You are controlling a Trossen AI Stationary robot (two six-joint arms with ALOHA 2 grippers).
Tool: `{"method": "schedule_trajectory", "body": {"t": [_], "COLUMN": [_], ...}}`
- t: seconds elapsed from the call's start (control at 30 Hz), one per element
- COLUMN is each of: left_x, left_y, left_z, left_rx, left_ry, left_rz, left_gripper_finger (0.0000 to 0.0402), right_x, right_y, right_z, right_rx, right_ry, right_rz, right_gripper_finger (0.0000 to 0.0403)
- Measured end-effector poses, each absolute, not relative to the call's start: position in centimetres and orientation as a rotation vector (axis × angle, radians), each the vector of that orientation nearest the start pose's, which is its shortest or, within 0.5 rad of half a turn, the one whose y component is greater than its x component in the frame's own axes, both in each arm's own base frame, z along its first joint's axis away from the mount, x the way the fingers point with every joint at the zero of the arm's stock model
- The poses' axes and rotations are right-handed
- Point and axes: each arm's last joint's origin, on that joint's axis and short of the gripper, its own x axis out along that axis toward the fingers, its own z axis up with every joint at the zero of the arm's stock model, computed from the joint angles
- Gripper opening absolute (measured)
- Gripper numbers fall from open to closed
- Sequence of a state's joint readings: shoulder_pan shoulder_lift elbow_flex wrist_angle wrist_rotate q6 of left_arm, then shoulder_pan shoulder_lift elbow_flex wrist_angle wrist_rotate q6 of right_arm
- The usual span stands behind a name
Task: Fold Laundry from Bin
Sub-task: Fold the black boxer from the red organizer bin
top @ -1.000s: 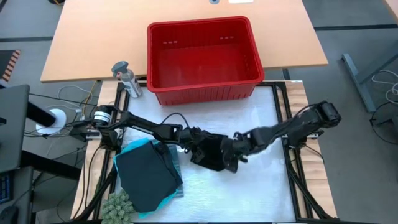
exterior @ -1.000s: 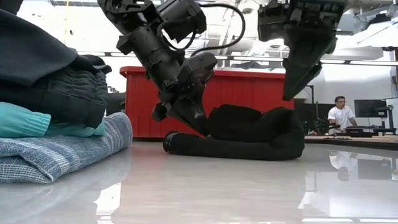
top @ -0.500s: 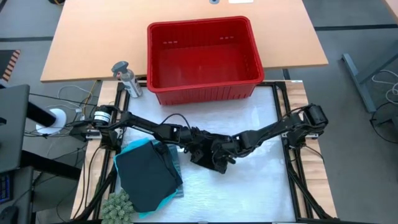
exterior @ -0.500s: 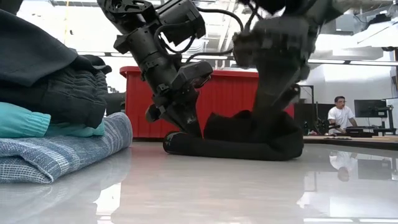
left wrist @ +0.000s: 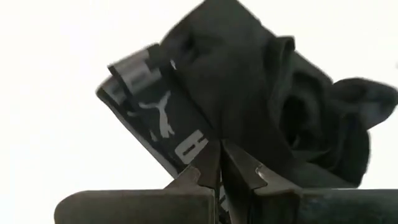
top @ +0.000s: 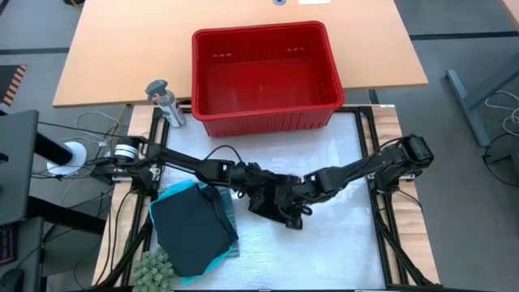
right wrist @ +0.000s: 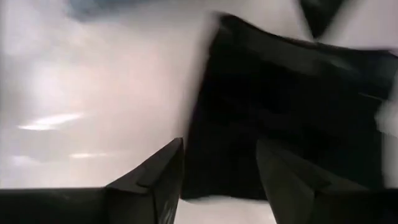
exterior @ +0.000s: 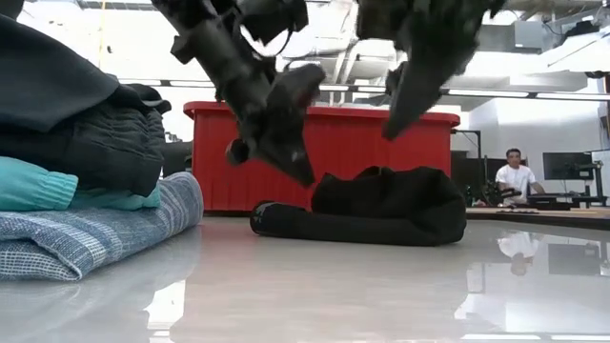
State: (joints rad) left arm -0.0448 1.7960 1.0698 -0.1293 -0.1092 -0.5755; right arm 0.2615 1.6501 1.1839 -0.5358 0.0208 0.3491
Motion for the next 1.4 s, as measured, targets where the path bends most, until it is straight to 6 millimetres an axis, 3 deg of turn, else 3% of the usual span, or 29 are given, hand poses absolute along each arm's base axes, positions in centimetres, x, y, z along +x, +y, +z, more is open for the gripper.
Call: {"method": "schedule_trajectory", "body": {"t": [0.17, 0.37, 0.67, 1.17, 1.3, 1.4], "left_x": [35.4, 34.5, 34.2, 34.1, 34.1, 34.1], "left_y": [-1.1, -1.5, -2.2, -2.0, -2.0, -2.0], "left_z": [20.2, 22.7, 22.8, 22.6, 22.6, 22.6], "left_rx": [-0.443, -0.429, -0.414, -0.433, -0.435, -0.438], "left_ry": [0.739, 0.667, 0.676, 0.674, 0.674, 0.680], "left_rz": [0.333, 0.304, 0.321, 0.375, 0.376, 0.378], "left_gripper_finger": [0.0000, 0.0000, 0.0000, 0.0000, 0.0000, 0.0000], "right_x": [30.7, 30.0, 30.7, 31.2, 32.0, 32.5], "right_y": [6.9, 5.0, 3.5, 5.2, 4.9, 3.9], "right_z": [22.3, 20.3, 19.6, 18.2, 17.9, 18.1], "right_rx": [-0.009, -0.235, -0.263, -0.366, -0.449, -0.492], "right_ry": [1.125, 1.180, 1.099, 1.038, 0.995, 0.969], "right_rz": [-0.073, -0.015, 0.063, 0.159, 0.122, -0.001], "right_gripper_finger": [0.0211, 0.0208, 0.0208, 0.0207, 0.0207, 0.0207]}}
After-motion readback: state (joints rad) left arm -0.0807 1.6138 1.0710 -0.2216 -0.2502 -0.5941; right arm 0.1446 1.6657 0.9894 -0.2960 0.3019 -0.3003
